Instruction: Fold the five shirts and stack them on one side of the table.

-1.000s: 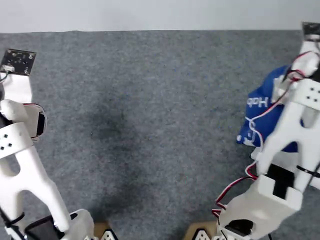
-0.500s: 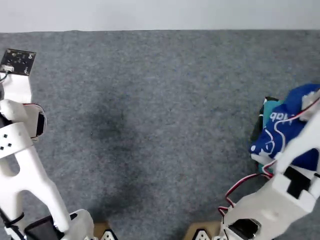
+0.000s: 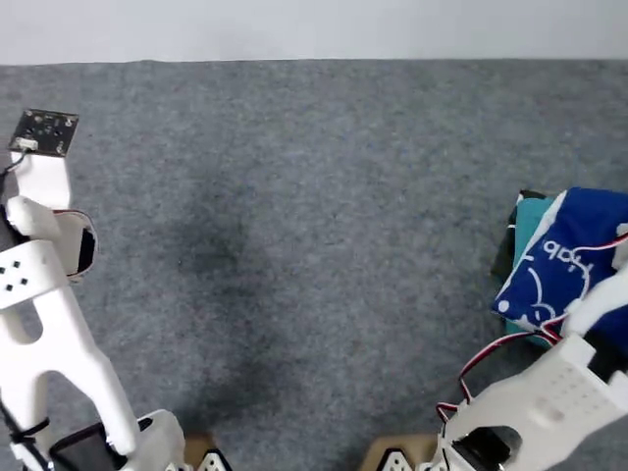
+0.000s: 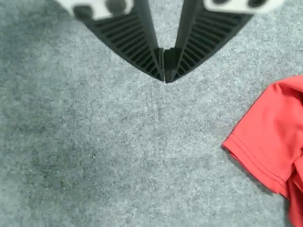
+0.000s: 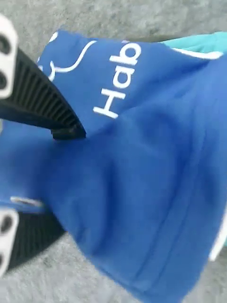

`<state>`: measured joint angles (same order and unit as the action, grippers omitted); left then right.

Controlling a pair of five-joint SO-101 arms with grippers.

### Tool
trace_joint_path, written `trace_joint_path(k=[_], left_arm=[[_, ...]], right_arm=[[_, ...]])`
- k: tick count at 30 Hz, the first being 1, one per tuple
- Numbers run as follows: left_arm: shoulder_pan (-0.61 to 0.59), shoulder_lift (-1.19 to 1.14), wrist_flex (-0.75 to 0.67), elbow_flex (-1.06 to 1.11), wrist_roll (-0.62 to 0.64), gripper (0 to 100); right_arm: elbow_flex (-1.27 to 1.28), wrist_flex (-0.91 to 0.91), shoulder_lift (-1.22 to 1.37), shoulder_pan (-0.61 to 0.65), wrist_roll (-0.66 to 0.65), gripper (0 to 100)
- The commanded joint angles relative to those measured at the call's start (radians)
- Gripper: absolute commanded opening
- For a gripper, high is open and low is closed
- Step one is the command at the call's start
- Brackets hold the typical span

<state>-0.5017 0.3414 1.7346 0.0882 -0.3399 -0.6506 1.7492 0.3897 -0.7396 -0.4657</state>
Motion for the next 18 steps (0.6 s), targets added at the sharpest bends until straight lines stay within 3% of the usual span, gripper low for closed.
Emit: trace_joint_path(k=[1,11,18], left_arm=[[0.014,0.023,0.011,-0.004,0.000,1],[0.058,0.025,0.015,-0.004,0.000,1],[0.058,0.023,0.012,-0.004,0.000,1]], right_arm=[[-0.012,0.019,-0.142,0.008,0.032,30.7],[-0.006,0.021,-0.202,0.085,0.035,29.6],[-0.008,-0.016,-0.070,0.177,0.032,0.0]])
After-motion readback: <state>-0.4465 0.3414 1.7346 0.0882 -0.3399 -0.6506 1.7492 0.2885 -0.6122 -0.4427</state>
